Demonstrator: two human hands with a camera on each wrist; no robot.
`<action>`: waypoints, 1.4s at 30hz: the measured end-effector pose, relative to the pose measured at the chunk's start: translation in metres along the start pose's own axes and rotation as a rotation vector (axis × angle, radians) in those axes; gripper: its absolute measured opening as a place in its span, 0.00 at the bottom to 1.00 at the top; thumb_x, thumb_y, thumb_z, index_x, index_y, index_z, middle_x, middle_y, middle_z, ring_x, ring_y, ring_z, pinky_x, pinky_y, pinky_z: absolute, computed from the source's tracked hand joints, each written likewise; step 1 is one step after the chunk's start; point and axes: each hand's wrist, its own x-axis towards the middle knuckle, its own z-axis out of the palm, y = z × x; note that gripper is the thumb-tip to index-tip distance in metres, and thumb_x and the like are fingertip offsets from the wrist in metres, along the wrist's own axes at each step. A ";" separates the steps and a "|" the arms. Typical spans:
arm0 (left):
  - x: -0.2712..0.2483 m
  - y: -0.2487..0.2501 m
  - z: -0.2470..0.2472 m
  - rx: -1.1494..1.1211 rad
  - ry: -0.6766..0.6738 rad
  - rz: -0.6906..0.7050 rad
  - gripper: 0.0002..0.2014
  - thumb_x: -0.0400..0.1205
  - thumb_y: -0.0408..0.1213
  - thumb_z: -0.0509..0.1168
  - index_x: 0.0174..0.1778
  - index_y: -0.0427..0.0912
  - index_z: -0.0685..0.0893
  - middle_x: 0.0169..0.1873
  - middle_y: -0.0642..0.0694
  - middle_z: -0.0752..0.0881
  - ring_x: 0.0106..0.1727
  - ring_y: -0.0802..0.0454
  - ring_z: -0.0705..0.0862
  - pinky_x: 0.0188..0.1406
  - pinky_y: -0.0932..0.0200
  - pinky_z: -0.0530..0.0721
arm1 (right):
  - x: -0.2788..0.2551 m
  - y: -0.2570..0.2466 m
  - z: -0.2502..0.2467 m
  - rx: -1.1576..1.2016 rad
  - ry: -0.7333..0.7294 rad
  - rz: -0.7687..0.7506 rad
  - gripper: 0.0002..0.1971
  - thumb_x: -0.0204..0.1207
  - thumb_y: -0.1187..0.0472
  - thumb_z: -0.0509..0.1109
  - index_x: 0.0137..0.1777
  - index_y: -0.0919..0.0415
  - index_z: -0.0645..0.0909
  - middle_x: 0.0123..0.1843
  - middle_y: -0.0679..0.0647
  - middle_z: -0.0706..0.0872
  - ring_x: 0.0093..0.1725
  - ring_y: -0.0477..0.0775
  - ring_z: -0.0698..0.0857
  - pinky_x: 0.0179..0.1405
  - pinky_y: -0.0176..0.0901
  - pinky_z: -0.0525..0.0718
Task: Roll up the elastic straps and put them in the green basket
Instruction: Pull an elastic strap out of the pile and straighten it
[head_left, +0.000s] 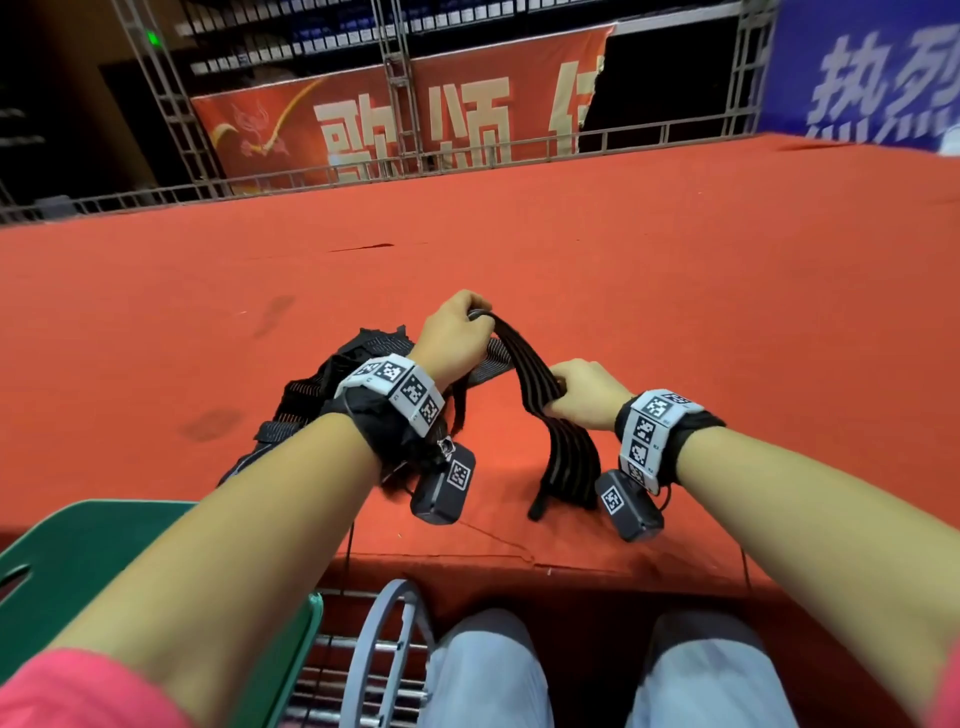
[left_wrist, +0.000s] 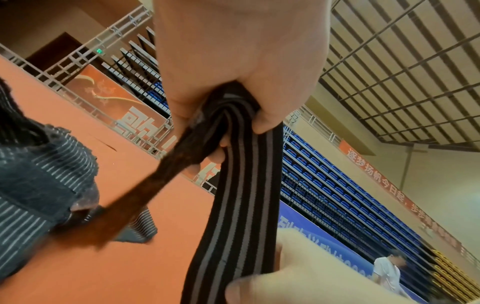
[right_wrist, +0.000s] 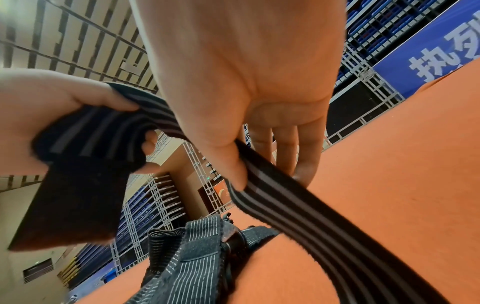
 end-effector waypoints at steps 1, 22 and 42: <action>-0.001 0.002 -0.003 -0.007 0.005 0.002 0.11 0.83 0.37 0.57 0.58 0.49 0.80 0.43 0.48 0.84 0.44 0.38 0.90 0.43 0.42 0.89 | -0.002 0.000 0.000 -0.012 -0.002 0.007 0.05 0.72 0.61 0.71 0.45 0.60 0.85 0.40 0.57 0.89 0.42 0.60 0.86 0.41 0.52 0.84; -0.060 -0.034 -0.040 0.532 -0.229 -0.048 0.11 0.69 0.33 0.64 0.41 0.52 0.71 0.39 0.47 0.82 0.43 0.42 0.82 0.38 0.52 0.77 | -0.050 0.036 -0.073 -0.287 -0.021 0.106 0.29 0.76 0.72 0.56 0.75 0.50 0.76 0.68 0.54 0.86 0.65 0.60 0.83 0.60 0.49 0.82; -0.020 -0.109 -0.009 0.670 -0.430 -0.170 0.12 0.74 0.21 0.61 0.38 0.44 0.81 0.36 0.44 0.83 0.43 0.47 0.80 0.36 0.62 0.72 | -0.035 0.111 -0.064 -0.397 -0.115 0.257 0.23 0.74 0.78 0.58 0.60 0.57 0.86 0.59 0.59 0.88 0.56 0.61 0.85 0.51 0.44 0.79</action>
